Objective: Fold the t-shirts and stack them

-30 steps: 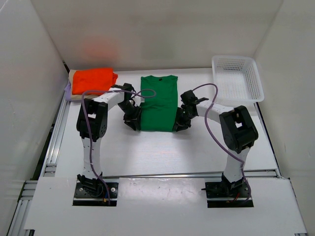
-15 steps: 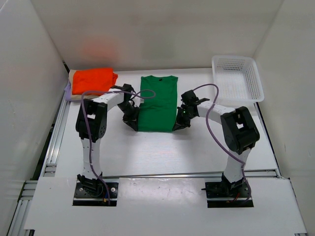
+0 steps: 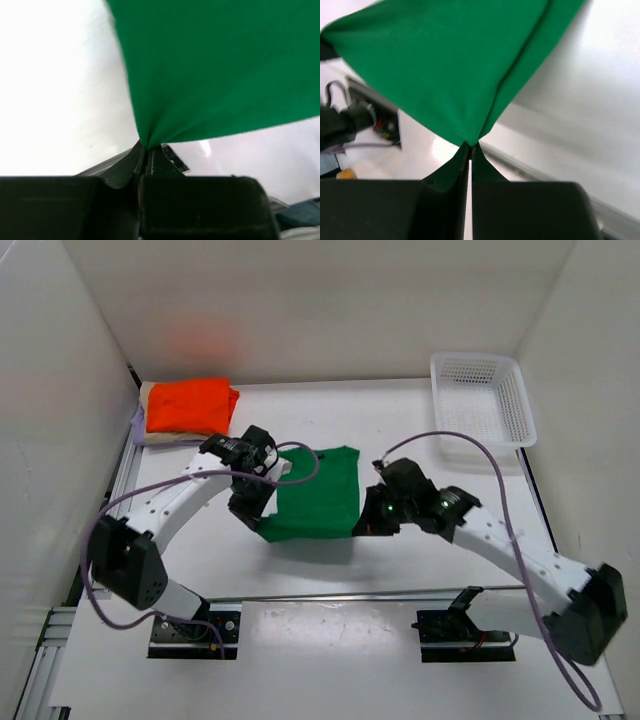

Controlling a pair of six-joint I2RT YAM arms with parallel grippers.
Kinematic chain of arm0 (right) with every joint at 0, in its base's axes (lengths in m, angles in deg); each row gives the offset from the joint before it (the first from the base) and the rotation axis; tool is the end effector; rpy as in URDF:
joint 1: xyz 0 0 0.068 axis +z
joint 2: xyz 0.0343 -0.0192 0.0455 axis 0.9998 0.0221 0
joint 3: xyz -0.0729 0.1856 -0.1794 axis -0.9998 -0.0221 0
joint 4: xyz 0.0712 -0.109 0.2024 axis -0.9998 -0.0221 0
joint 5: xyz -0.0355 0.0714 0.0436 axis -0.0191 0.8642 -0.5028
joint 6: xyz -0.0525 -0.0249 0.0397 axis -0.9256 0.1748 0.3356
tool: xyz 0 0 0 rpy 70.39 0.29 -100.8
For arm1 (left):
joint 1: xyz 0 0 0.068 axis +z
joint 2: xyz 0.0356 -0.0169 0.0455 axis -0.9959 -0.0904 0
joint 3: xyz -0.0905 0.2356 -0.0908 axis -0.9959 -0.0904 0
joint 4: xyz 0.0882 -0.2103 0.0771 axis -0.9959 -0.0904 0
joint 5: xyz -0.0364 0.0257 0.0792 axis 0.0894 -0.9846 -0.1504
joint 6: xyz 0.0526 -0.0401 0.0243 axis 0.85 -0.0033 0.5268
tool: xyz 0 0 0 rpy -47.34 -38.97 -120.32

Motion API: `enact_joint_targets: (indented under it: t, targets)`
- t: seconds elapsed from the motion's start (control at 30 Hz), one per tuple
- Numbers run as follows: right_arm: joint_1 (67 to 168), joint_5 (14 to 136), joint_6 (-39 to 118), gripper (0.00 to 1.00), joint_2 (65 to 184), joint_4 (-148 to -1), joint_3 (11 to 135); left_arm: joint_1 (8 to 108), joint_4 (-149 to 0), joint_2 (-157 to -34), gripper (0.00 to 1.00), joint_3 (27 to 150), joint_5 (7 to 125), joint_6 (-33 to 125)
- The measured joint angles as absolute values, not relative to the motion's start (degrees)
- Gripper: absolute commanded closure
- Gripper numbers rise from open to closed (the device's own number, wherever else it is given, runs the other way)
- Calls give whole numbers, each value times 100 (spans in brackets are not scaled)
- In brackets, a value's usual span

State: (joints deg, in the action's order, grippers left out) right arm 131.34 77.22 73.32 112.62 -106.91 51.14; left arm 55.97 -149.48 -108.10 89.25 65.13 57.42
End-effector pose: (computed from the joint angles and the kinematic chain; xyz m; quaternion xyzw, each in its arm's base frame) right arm 0.1728 0.1726 0.2574 -0.0463 0.9300 0.2975 0.2109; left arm 0.2125 -0.1255 0.2443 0.2459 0.9668 -0.0685 0.0092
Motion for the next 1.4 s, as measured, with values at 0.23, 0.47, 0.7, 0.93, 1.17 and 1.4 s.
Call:
enact_joint_targets:
  t: [0.23,0.47,0.7,0.93,1.17,1.4]
  targets:
    - [14295,7014,8381,100,9680,-11069,4718,5066,-15197,-9709,90,8864,6163,5745]
    - [14431,6308,8829,100,9511,-11272,4746,5031,-15348,-10008,90,9500,6257,5745]
    - [14431,5530,8971,100,9964,-11615,5061,5066,-15350,-11173,90,10407,6498,5749]
    - [14153,5075,9222,100,10252,-11714,5127,5501,-15344,-11722,90,10608,7070,5745]
    - [13408,5167,9056,100,10853,-11399,5363,5844,-15363,-12104,90,10778,7470,5745]
    - [12776,5510,8750,100,11852,-11121,5675,6085,-15197,-12889,90,11251,7588,5745]
